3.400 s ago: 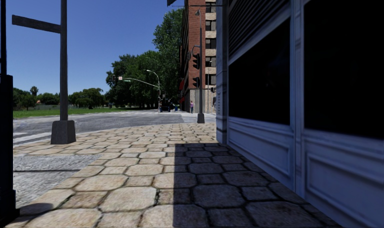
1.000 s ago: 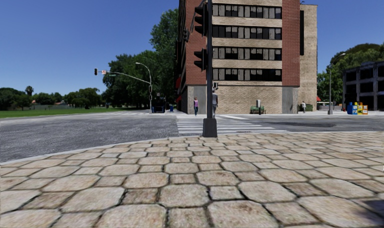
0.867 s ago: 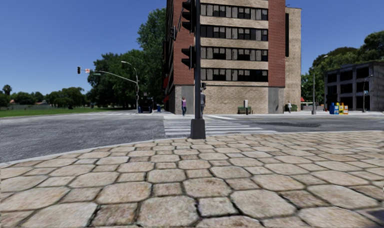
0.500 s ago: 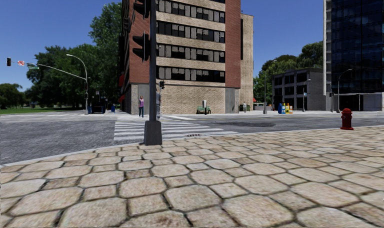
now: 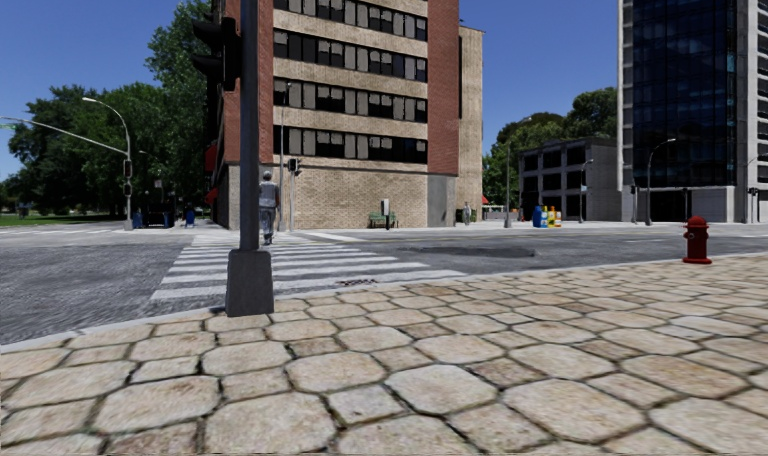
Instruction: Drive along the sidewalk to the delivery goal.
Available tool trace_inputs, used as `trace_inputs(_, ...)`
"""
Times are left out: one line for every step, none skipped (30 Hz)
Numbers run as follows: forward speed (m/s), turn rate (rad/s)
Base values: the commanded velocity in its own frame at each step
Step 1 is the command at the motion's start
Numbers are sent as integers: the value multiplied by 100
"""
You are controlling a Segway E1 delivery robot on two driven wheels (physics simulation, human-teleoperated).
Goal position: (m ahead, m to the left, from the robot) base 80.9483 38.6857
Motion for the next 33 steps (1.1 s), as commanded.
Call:
trace_inputs(193, 0)
trace_inputs(193, 0)
trace_inputs(193, 0)
trace_inputs(193, 0)
trace_inputs(193, 0)
trace_inputs(193, 0)
trace_inputs(193, 0)
trace_inputs(193, 0)
trace_inputs(193, 0)
trace_inputs(193, 0)
trace_inputs(193, 0)
trace_inputs(193, 0)
trace_inputs(193, 0)
trace_inputs(193, 0)
trace_inputs(193, 0)
trace_inputs(193, 0)
trace_inputs(193, 0)
trace_inputs(193, 0)
trace_inputs(193, 0)
trace_inputs(193, 0)
trace_inputs(193, 0)
trace_inputs(193, 0)
trace_inputs(193, 0)
trace_inputs(193, 0)
trace_inputs(193, 2)
trace_inputs(193, 2)
trace_inputs(193, 8)
trace_inputs(193, 15)
trace_inputs(193, 15)
trace_inputs(193, 19)
trace_inputs(193, 24)
trace_inputs(193, 26)
trace_inputs(193, 26)
